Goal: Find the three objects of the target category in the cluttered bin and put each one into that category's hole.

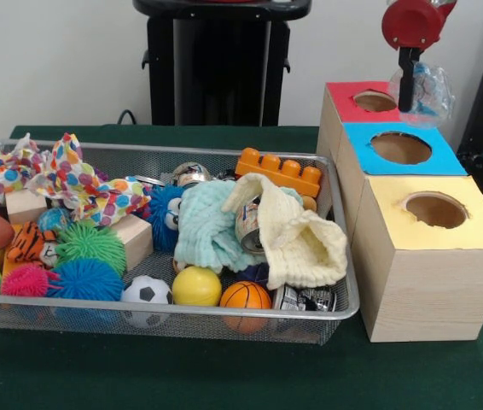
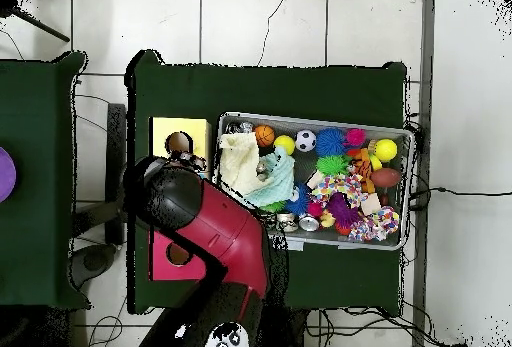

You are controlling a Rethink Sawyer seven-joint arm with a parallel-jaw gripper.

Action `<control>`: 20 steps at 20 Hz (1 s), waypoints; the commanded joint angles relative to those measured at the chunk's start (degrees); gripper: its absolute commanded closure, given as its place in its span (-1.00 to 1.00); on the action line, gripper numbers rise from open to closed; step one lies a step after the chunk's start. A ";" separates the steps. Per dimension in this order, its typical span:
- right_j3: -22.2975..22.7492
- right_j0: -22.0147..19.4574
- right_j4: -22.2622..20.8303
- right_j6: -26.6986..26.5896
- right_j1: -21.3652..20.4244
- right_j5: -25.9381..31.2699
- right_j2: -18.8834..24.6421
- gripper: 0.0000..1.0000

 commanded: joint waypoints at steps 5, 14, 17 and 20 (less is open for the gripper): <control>4.87 -1.30 1.39 7.82 1.19 -4.03 6.01 1.00; 1.63 -0.03 -0.66 10.42 4.53 -3.56 4.20 1.00; 0.87 0.26 -0.80 10.93 5.50 -3.75 4.06 1.00; 0.24 0.72 -1.16 11.45 5.26 -2.80 3.26 1.00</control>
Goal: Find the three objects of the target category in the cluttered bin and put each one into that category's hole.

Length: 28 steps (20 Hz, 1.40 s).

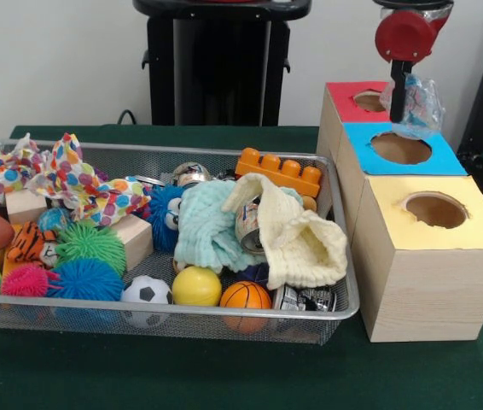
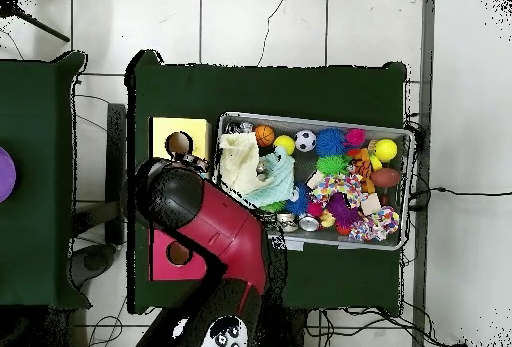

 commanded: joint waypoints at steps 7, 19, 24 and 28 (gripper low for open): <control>0.21 0.91 -0.64 10.97 3.23 -2.05 2.99 1.00; 5.97 -0.69 2.11 6.15 2.24 -9.40 7.23 1.00; 5.88 -1.47 2.16 5.49 3.40 -12.02 9.06 1.00; 6.90 -1.89 1.89 5.34 2.55 -13.62 10.22 1.00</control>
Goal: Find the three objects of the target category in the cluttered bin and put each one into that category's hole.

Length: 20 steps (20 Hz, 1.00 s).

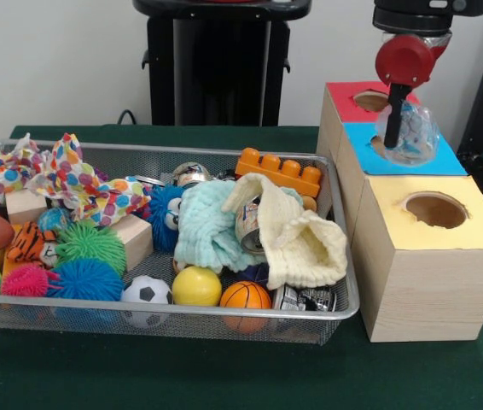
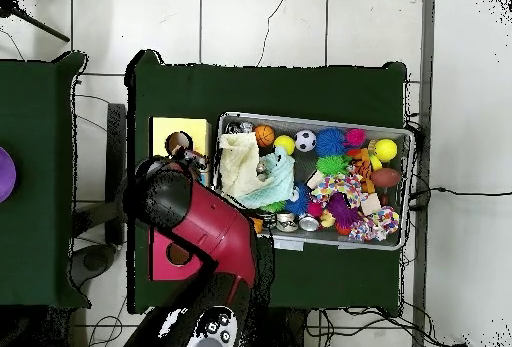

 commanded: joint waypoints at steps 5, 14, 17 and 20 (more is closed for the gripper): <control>5.61 -3.09 0.79 5.51 0.65 -3.65 8.81 1.00; 10.89 -5.61 1.50 3.42 -0.58 -10.67 14.03 1.00; 12.23 -7.08 1.08 3.05 -0.61 -13.37 16.26 1.00; 13.51 -8.40 0.22 3.30 -0.76 -15.70 18.26 1.00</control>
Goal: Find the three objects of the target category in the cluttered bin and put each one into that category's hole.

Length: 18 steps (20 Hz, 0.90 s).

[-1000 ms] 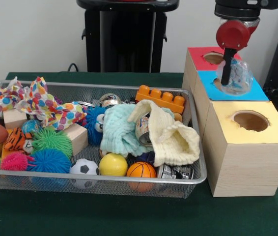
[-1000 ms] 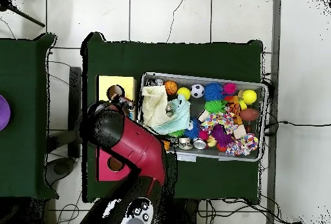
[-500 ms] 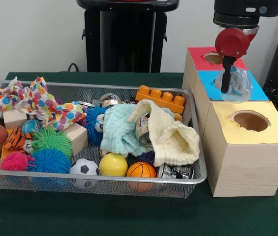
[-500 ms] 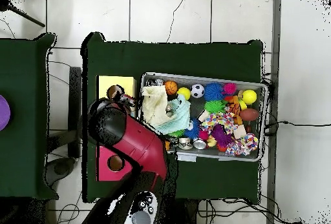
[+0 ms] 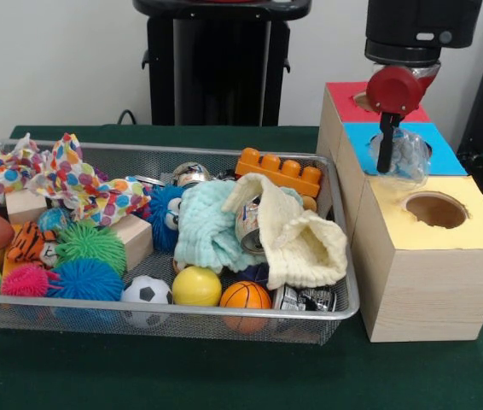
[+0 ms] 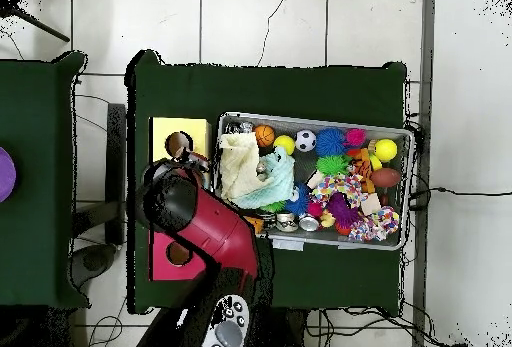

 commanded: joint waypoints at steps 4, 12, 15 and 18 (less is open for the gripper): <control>9.97 -5.46 -0.92 3.73 0.37 -9.09 12.32 1.00; 10.22 -5.90 -3.09 4.39 2.87 -13.25 13.44 1.00; 10.30 -5.56 -3.11 4.20 3.24 -13.21 13.32 1.00; 10.85 -5.51 -3.20 3.82 3.17 -12.92 13.50 1.00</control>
